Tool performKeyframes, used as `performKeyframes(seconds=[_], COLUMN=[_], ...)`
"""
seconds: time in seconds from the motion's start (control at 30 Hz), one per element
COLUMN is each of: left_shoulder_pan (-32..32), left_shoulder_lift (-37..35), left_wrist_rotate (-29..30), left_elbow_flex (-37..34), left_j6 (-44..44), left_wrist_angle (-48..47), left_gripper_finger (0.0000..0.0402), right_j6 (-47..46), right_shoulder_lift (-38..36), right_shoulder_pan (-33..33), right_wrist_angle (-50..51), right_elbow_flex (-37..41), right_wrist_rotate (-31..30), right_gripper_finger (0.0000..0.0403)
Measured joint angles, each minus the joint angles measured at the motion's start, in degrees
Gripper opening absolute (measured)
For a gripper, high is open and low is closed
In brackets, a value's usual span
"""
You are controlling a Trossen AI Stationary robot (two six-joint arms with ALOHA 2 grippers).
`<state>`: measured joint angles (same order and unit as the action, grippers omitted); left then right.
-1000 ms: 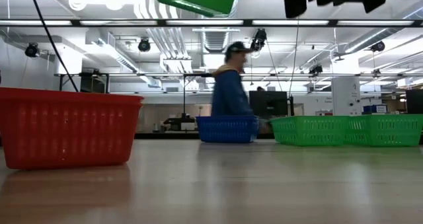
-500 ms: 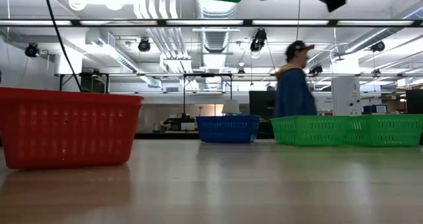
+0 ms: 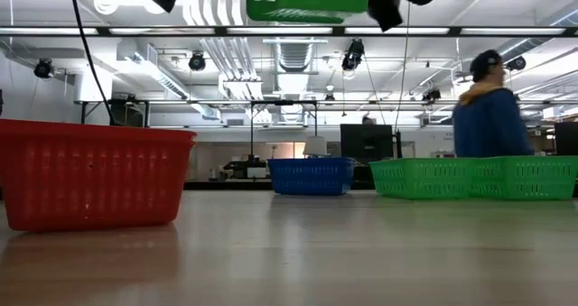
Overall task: Stack baskets by color
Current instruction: Stack the left green bin on top of the right green bin
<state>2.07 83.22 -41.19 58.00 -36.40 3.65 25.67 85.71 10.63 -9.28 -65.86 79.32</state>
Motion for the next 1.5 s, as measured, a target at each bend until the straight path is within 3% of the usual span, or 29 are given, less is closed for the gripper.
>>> performKeyframes(seconds=[0.3,0.73,0.9,1.27,1.5], left_shoulder_pan=[-1.2,-2.17,-2.34,-2.44,-3.13], left_shoulder_lift=[0.01,0.0,0.0,-0.15,-2.67], left_wrist_rotate=[-0.41,-0.82,-0.94,-0.07,10.89], left_elbow_flex=[-0.2,-0.22,-0.2,-0.2,-0.27], left_j6=[-0.03,-0.16,1.15,2.99,3.61], left_wrist_angle=[2.39,2.63,3.44,1.85,-8.33], left_gripper_finger=[0.0,0.0,0.0004,0.0118,0.0162], right_j6=[3.97,7.76,8.22,8.38,7.26], right_shoulder_lift=[6.03,6.17,6.06,5.9,5.55], right_shoulder_pan=[-0.22,-0.37,-0.39,-0.36,1.4], right_wrist_angle=[0.24,0.39,0.37,2.54,4.35], right_elbow_flex=[-3.32,-3.5,-3.46,-3.46,-3.46], right_wrist_rotate=[6.87,8.04,8.32,7.09,8.47], right_gripper_finger=[0.0172,0.0022,0.0012,0.001,0.0009])
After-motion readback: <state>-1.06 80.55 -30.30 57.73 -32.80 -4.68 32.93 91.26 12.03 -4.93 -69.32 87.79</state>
